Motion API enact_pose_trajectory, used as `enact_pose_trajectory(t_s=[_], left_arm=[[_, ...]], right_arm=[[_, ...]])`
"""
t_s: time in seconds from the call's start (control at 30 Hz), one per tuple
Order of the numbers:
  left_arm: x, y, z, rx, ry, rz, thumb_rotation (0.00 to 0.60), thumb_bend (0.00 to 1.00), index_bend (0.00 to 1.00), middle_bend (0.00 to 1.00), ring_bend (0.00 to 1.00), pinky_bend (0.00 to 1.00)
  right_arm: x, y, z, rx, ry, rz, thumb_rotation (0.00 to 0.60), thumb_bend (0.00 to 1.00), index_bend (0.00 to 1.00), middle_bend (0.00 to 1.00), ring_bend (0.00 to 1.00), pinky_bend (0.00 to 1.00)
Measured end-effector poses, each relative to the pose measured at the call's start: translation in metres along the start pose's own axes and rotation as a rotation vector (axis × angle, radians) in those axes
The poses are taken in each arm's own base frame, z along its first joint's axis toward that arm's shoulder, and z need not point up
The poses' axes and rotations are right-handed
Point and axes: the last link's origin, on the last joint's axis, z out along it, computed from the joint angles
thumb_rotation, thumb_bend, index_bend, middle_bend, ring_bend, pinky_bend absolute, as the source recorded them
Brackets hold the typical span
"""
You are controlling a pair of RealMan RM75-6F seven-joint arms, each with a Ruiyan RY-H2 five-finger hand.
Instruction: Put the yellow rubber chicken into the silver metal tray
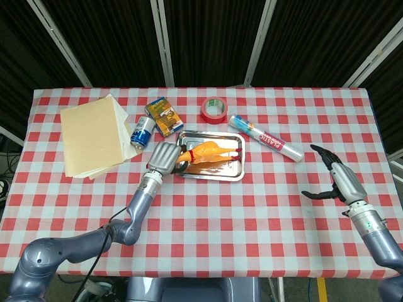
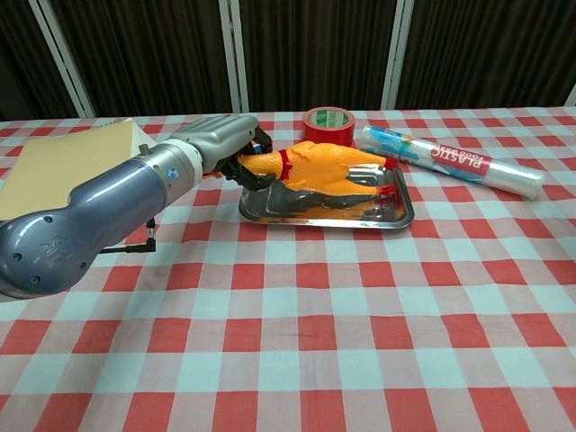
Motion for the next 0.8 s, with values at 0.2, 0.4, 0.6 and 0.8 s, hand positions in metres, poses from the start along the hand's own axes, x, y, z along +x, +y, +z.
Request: enact_pose_trajectory(t_s=[0.2,0.4,0.6,0.8], left_arm=[[0.002,0.006,0.007,0.020,0.034,-0.005,0.600,0.45,0.52,0.54,0.48,0.49],[-0.003,0.011,0.010,0.023,0.005,-0.014,0.600,0.39,0.34,0.33,0.28,0.31],[-0.006,0.014,0.010,0.016,-0.006,-0.007,0.600,0.12,0.03,0.01,0.00,0.04],[-0.006,0.013,0.009,0.027,-0.045,-0.012,0.600,0.04,0.00,0.00,0.00,0.00]], right_arm=[[0.000,-0.001,0.001,0.001,-0.004,-0.002,0.600,0.15,0.00,0.08,0.00,0.03],[0.000,-0.001,0.000,-0.001,-0.002,-0.002,0.600,0.15,0.00,0.08,0.00,0.03],[0.001,-0.001,-0.001,-0.003,-0.002,0.001,0.600,0.15,0.00,0.08,0.00,0.03],[0.002,-0.001,-0.002,-0.003,0.000,-0.001,0.600,0.15,0.00,0.08,0.00,0.03]])
